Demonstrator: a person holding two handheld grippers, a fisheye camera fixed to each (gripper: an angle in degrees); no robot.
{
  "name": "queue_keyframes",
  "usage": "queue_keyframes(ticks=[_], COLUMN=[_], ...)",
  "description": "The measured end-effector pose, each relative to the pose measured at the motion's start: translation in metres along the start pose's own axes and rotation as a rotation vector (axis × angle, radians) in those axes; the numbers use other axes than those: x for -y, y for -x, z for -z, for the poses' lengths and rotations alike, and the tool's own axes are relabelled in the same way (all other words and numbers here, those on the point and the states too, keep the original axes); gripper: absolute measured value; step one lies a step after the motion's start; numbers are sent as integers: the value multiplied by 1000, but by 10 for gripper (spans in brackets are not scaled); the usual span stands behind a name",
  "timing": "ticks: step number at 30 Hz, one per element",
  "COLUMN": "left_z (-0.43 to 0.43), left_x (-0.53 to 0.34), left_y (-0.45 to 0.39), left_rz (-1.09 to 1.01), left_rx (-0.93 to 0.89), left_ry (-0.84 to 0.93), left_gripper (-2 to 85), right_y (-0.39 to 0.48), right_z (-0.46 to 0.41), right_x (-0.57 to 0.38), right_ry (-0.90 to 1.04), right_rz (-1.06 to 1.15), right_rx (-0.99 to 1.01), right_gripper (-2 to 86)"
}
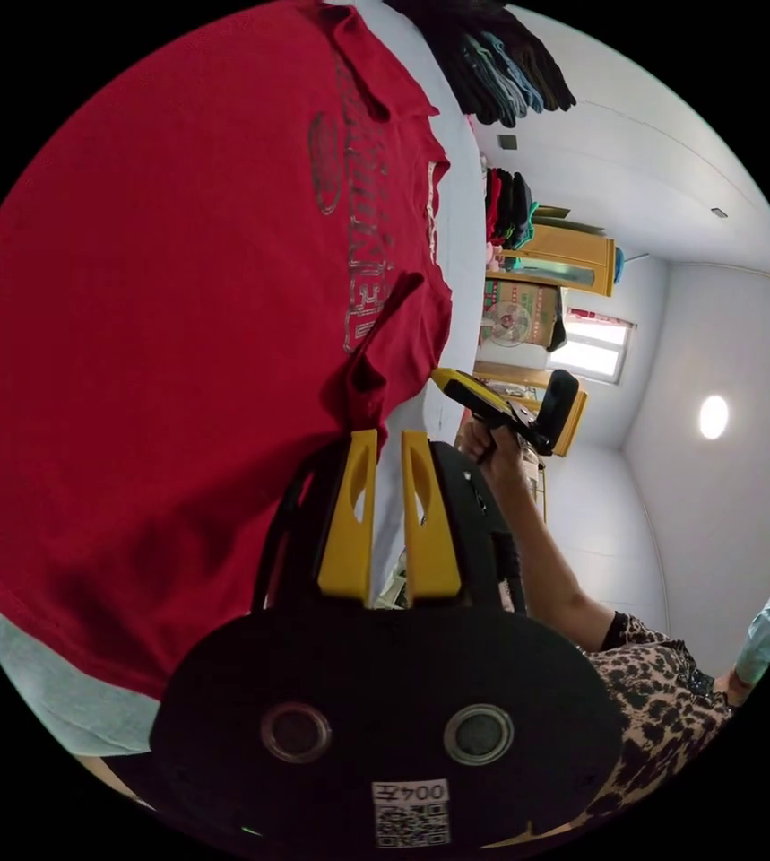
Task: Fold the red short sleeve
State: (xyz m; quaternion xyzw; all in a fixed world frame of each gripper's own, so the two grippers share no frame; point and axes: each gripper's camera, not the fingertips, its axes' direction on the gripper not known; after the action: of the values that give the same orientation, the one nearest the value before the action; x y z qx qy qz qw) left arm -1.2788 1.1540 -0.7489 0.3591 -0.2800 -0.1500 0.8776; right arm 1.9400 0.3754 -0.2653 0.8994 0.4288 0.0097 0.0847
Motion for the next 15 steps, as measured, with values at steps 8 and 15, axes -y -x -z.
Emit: queue_keyframes(ticks=[8, 15], left_z=[-7, -22], left_x=[9, 11], left_y=[-1, -9], left_rz=[17, 9], left_rx=[8, -1], left_ry=[-15, 24], left_gripper=[21, 6], right_y=[5, 7], right_z=[8, 20], right_x=[12, 13], right_ry=[4, 24], right_rz=[14, 35], right_rx=[19, 19], right_gripper=[-5, -5])
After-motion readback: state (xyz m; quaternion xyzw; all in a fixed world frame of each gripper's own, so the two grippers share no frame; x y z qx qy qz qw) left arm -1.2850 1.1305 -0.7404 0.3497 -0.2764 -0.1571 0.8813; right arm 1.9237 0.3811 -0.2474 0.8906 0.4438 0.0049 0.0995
